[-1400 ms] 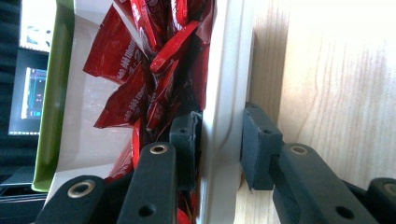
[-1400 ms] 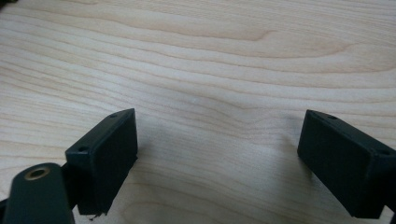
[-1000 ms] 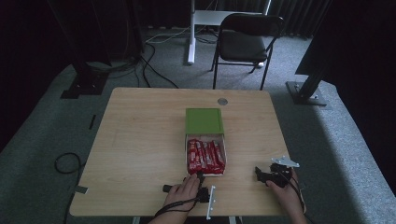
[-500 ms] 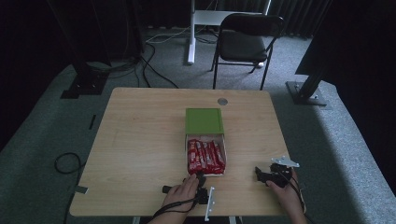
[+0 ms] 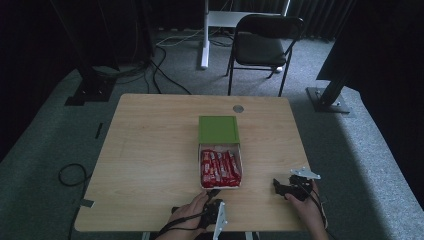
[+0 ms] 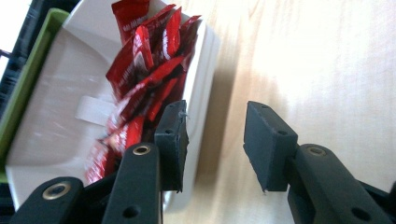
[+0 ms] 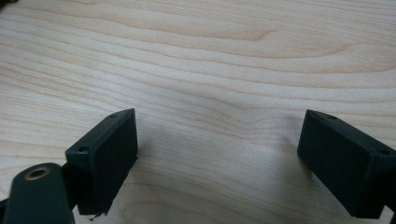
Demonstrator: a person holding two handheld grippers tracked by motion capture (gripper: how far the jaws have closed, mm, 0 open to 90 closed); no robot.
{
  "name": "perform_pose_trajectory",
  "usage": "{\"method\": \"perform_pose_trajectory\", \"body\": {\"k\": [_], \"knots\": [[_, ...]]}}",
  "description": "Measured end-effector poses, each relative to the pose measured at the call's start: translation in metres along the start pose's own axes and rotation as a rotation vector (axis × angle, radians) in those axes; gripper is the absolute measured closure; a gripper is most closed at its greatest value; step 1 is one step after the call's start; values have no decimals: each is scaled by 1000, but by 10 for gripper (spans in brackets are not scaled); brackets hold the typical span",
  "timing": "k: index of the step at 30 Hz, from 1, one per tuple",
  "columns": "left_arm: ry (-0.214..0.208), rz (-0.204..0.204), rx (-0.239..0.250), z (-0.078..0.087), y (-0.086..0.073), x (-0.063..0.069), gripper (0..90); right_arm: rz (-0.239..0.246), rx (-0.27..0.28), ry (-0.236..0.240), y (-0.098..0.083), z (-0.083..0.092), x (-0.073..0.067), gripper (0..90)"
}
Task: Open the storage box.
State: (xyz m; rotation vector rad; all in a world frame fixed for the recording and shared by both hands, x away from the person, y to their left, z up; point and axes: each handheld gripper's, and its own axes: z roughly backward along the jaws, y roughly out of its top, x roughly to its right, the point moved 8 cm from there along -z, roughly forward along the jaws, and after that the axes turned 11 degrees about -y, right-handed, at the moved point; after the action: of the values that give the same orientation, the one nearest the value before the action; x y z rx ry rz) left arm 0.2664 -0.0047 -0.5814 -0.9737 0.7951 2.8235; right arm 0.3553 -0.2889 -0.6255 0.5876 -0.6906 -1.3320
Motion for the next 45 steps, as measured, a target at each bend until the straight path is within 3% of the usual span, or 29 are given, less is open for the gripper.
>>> {"method": "perform_pose_trajectory", "body": {"k": [3, 7, 15, 21, 29, 35, 37, 45], "knots": [[-34, 78, 39, 6, -3, -2, 605, 0, 0, 0, 0, 0, 0, 118], [-57, 144, 51, 13, -12, -7, 605, 0, 0, 0, 0, 0, 0, 118], [-68, 224, 49, 26, -32, -16, 604, 0, 0, 0, 0, 0, 0, 118], [-78, 324, 62, 32, -52, -21, 603, 0, 0, 0, 0, 0, 0, 118], [-41, 415, 66, 44, -80, -37, 585, 0, 0, 0, 0, 0, 0, 118], [-10, 518, 74, 56, -105, -50, 556, 1, 0, 0, 0, 0, 0, 118], [-6, 532, 55, 59, -113, -50, 556, 0, 0, 0, 0, 0, 0, 118], [3, 643, 65, 67, -139, -53, 528, 0, 0, 0, 0, 0, 0, 118]]}}
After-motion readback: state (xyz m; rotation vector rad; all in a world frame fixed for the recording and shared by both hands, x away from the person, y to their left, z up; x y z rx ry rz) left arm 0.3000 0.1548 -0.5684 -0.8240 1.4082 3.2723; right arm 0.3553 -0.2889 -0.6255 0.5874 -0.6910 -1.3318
